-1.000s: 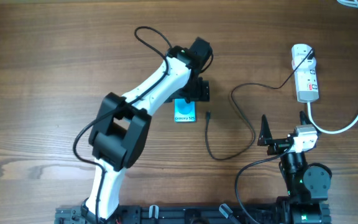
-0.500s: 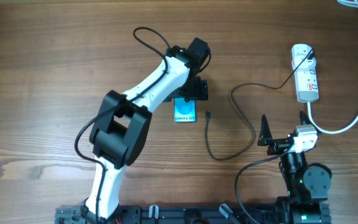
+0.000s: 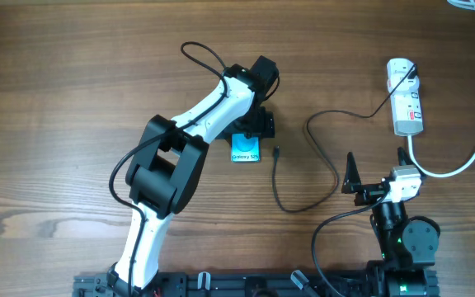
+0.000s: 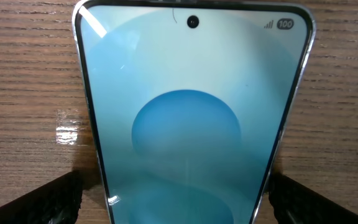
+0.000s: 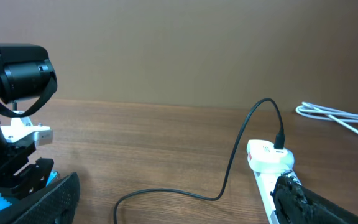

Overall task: Plug charger to phone and switch on socket
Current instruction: 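Lower the left gripper and close it on the phone's bottom edge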

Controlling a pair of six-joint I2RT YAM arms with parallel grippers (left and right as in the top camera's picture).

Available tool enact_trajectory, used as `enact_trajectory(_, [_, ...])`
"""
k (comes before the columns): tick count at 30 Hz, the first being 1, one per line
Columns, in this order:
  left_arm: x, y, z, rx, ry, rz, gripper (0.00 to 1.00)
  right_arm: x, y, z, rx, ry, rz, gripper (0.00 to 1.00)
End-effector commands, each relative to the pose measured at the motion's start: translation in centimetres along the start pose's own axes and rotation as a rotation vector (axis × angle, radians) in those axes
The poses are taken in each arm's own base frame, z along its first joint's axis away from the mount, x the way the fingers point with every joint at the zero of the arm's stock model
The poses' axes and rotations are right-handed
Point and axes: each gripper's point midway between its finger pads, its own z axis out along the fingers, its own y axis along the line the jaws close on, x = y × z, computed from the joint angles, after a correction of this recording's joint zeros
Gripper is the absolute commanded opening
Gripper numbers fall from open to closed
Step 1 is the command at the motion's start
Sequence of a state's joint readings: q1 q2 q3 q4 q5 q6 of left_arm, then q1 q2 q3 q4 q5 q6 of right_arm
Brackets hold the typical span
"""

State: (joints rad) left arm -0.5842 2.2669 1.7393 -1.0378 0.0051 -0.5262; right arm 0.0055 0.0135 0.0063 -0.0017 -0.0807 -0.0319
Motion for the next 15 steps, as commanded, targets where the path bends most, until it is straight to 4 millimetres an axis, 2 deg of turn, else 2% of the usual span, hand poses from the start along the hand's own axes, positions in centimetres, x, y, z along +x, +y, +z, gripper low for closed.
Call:
enact_trajectory(1, [0.25,0.48,1.18,-0.017,0.024,-0.012,1.00,-0.21,-0.34,-0.05,0.018,-0.010,-0.003,1.00])
enact_trajectory(4, [0.30,0.41,1.18,-0.013,0.027,-0.012,0.99,-0.21,-0.34,-0.05,0.018,-0.010,-0.003,1.00])
enact_trajectory(15, [0.30,0.41,1.18,-0.013,0.027,-0.012,0.76,-0.20,-0.34,-0.05,0.018,-0.010,-0.003,1.00])
